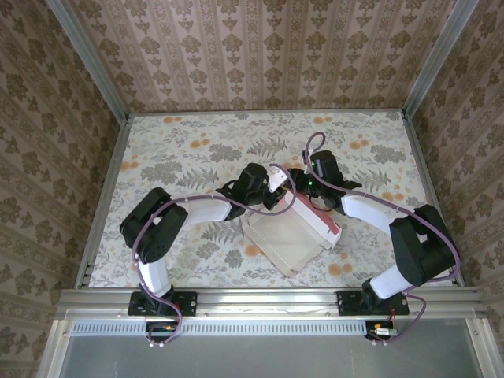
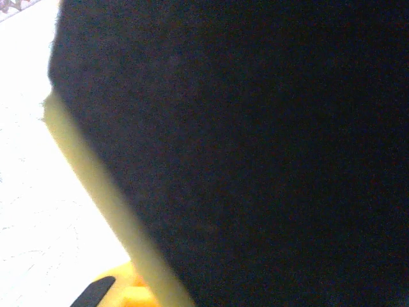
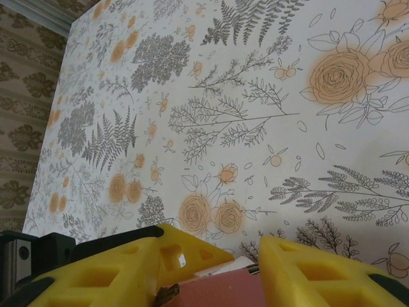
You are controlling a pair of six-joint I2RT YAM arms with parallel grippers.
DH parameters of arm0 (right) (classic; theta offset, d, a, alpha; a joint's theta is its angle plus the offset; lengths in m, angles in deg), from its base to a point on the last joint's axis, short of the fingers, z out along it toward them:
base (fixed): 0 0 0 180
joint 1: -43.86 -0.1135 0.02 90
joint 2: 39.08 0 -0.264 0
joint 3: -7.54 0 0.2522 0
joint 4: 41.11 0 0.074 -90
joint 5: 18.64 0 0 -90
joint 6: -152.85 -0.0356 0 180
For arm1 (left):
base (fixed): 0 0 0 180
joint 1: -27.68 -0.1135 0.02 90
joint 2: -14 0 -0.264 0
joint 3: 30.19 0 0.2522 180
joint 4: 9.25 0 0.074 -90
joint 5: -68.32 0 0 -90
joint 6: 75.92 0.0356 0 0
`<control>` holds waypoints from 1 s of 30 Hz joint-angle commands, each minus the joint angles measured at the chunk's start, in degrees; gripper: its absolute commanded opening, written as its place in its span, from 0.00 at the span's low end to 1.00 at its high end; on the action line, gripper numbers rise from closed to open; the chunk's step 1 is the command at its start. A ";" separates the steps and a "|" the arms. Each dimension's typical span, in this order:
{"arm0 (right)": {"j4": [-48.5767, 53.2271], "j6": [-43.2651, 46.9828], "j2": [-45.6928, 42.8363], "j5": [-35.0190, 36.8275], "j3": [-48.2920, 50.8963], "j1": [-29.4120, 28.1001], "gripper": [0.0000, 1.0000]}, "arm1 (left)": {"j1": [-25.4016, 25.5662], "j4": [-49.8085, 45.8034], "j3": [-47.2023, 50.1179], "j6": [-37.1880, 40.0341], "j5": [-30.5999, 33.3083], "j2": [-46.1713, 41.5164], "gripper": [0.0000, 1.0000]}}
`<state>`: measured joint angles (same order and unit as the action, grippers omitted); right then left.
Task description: Fold the paper box
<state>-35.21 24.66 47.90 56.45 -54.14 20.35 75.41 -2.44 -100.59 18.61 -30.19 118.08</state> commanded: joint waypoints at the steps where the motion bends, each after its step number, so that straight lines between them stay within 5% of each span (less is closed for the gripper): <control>1: 3.70 0.31 -1.62 -3.10 -0.90 -0.06 0.47 | -1.59 -3.74 1.07 -0.96 -0.86 0.33 0.18; 10: 5.25 0.81 -2.57 -3.79 -1.71 0.03 0.50 | -1.72 -5.50 2.27 -1.84 -1.71 -2.20 0.25; 20: 13.54 5.30 -6.20 -5.74 -5.47 0.20 0.65 | -1.66 -10.87 8.36 -7.51 -1.09 -14.13 0.36; 30: 29.79 15.76 -10.65 -4.99 -10.60 -0.57 0.71 | -0.07 -23.23 12.62 -13.35 -10.91 -25.16 0.44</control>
<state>-14.67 34.21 39.53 51.27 -61.18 20.33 74.49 -19.03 -89.20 8.36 -36.36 94.03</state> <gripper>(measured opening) 0.708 0.437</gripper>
